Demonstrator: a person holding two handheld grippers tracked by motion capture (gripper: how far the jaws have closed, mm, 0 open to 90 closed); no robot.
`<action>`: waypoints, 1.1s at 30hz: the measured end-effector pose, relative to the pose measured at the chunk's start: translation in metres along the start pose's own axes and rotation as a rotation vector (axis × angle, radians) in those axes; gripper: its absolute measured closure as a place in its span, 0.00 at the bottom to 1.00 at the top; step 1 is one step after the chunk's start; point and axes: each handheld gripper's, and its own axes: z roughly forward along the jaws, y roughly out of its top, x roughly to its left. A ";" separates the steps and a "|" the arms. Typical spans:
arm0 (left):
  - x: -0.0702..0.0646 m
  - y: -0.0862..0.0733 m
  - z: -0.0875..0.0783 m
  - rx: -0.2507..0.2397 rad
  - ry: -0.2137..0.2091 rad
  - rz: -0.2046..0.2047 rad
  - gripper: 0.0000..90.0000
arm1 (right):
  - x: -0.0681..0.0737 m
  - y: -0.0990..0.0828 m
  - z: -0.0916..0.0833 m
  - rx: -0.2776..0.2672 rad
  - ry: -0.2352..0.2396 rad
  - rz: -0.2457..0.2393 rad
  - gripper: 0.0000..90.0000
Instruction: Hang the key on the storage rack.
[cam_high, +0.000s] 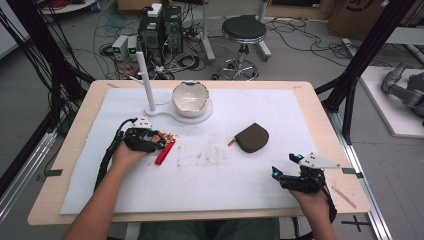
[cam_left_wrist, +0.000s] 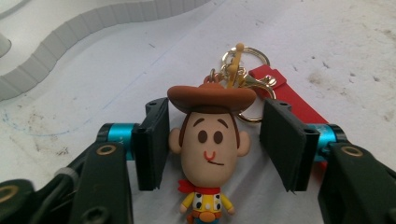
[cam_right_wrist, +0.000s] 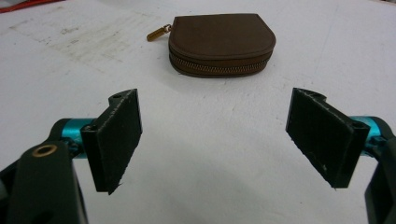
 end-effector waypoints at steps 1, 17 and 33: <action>0.000 0.000 0.000 -0.001 -0.002 -0.001 0.50 | 0.000 0.000 0.000 0.000 0.001 0.000 0.21; -0.001 0.001 -0.005 0.000 -0.019 0.014 0.56 | 0.000 0.001 0.001 -0.001 0.009 -0.006 0.21; -0.011 0.021 -0.055 -0.211 -0.132 -0.009 0.56 | 0.001 0.005 0.005 -0.010 0.016 -0.006 0.21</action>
